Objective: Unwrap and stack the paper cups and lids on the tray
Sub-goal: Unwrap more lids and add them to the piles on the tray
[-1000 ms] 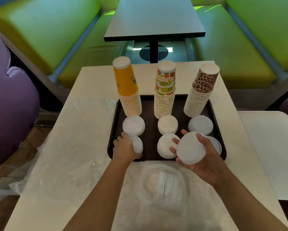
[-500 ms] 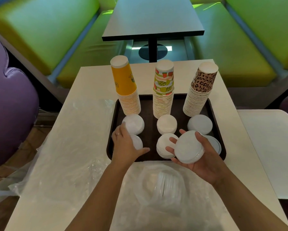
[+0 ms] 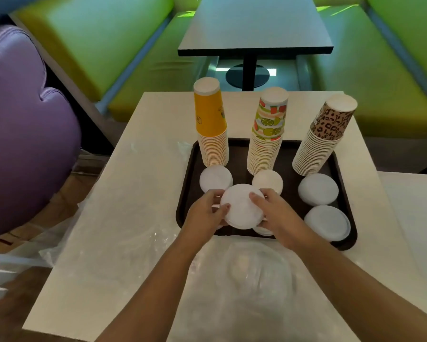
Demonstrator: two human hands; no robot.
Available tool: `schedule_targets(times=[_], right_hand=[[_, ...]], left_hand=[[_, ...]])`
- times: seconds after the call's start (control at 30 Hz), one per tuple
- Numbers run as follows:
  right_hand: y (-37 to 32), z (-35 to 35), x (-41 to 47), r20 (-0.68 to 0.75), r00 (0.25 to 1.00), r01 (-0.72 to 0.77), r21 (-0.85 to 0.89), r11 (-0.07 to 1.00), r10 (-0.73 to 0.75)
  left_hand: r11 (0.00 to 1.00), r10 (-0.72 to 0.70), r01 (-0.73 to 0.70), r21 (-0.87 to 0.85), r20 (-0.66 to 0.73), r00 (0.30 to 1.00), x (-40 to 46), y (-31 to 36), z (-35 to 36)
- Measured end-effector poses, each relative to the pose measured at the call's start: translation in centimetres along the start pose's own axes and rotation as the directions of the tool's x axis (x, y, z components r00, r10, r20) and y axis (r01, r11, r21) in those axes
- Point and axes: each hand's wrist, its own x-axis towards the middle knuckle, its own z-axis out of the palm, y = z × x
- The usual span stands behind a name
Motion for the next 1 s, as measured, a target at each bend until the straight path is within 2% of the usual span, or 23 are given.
schedule_targets(times=[0.07,0.13,0.23,0.37,0.7,0.87,0.93,1.0], right_hand=[[-0.1,1.5,1.2,-0.007,0.999,0.043,-0.176,0.983,-0.045],[0.0,2.8,2.5,0.021,0.996,0.091,-0.362,0.928,-0.09],[0.0,4.7,4.0,0.046,0.99,0.132,-0.586,0.799,-0.13],[0.3,6.3,4.8,0.069,0.992,0.122,-0.742,0.659,-0.106],[1.7,6.8,5.8,0.037,0.995,0.082,-0.832,0.549,-0.092],[1.8,6.6,5.6,0.01,0.995,0.067,-0.802,0.594,-0.098],[1.7,6.3,5.1,0.01,0.991,0.092,-0.763,0.64,-0.131],[1.4,5.7,4.2,0.019,0.983,0.144,-0.706,0.693,-0.184]], left_hand=[[0.99,0.028,-0.009,0.141,-0.134,0.991,0.9,-1.2,-1.0],[0.981,0.055,-0.014,0.195,-0.206,0.977,1.5,-2.1,-1.8],[0.971,0.088,-0.024,0.239,-0.258,0.962,2.3,-3.4,-2.5],[0.955,0.08,0.006,0.296,-0.28,0.957,3.3,-5.0,-2.5],[0.923,0.041,0.046,0.382,-0.217,0.975,3.6,-6.4,-1.8],[0.904,0.026,0.069,0.421,-0.215,0.976,3.5,-6.4,-1.5],[0.911,0.093,0.026,0.411,-0.267,0.959,3.1,-5.9,-1.4],[0.915,0.2,-0.083,0.395,-0.265,0.943,2.3,-4.8,-1.2]])
